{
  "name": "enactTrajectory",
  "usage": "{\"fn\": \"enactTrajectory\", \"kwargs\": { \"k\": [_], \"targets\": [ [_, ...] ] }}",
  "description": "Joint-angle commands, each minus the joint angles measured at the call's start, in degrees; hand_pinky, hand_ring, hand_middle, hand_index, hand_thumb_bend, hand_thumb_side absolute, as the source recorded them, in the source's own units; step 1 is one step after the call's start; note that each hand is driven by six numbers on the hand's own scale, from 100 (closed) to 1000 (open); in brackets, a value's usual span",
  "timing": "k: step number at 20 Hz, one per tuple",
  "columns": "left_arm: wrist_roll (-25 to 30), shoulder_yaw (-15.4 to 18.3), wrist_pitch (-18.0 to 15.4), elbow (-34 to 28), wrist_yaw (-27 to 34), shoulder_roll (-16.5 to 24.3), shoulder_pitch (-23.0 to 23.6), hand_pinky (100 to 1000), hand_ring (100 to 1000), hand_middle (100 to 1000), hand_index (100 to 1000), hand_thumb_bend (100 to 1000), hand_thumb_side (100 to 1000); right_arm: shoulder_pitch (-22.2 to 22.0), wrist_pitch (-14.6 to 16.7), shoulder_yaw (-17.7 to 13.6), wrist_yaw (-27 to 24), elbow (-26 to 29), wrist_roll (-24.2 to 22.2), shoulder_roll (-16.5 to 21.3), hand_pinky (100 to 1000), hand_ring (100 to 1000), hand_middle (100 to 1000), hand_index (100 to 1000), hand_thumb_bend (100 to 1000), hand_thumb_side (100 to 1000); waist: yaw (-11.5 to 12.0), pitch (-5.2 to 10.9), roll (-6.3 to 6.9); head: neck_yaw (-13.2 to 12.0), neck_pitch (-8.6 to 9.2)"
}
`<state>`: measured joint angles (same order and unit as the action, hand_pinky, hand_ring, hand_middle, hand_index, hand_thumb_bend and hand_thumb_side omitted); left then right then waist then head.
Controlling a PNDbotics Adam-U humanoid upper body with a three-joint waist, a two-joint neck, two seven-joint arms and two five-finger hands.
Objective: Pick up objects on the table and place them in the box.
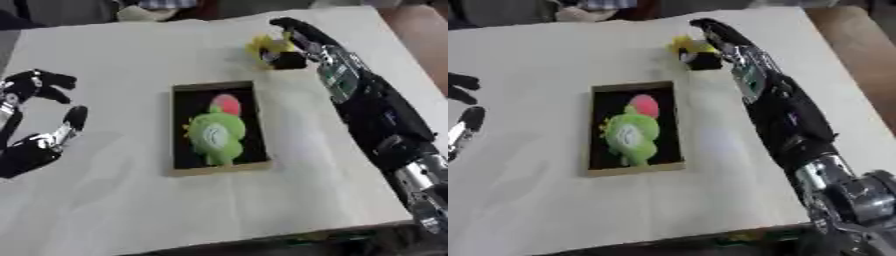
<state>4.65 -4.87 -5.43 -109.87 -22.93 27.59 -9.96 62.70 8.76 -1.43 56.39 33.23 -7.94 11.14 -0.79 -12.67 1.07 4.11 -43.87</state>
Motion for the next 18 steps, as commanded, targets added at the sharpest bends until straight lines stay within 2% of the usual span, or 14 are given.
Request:
{"fn": "enactTrajectory", "kwargs": {
  "k": [1,12,15,16,18],
  "targets": [
    [-0.04,0.29,-0.35,-0.74,0.48,0.12,0.0,708,605,658,793,295,685,1.64,-1.64,-1.0,2.9,-0.87,0.9,0.04,949,1000,1000,1000,188,565,0.28,1.87,-0.52,0.06,-0.25],
    [0.2,0.09,-0.68,0.07,0.97,-1.85,0.72,706,602,655,793,289,700,0.86,-4.61,-1.82,4.71,-3.31,1.17,-0.46,889,1000,978,1000,147,515,1.1,1.84,-0.39,0.23,-0.25],
    [0.23,0.07,-0.69,0.24,0.89,-2.04,0.86,706,602,656,794,288,704,0.77,-4.84,-1.89,4.95,-3.64,0.87,-0.25,810,943,939,982,100,384,1.15,1.82,-0.42,0.28,-0.25],
    [0.26,0.07,-0.7,0.29,0.87,-2.09,0.89,706,602,656,795,287,705,0.72,-4.91,-1.96,4.96,-3.72,0.89,-0.17,781,912,915,964,100,249,1.15,1.81,-0.43,0.27,-0.25],
    [0.31,0.06,-0.7,0.35,0.81,-2.15,0.92,706,602,656,796,286,706,0.67,-4.92,-2.11,4.79,-3.85,0.96,0.0,746,875,880,933,100,123,1.16,1.8,-0.46,0.27,-0.25]
  ]
}}
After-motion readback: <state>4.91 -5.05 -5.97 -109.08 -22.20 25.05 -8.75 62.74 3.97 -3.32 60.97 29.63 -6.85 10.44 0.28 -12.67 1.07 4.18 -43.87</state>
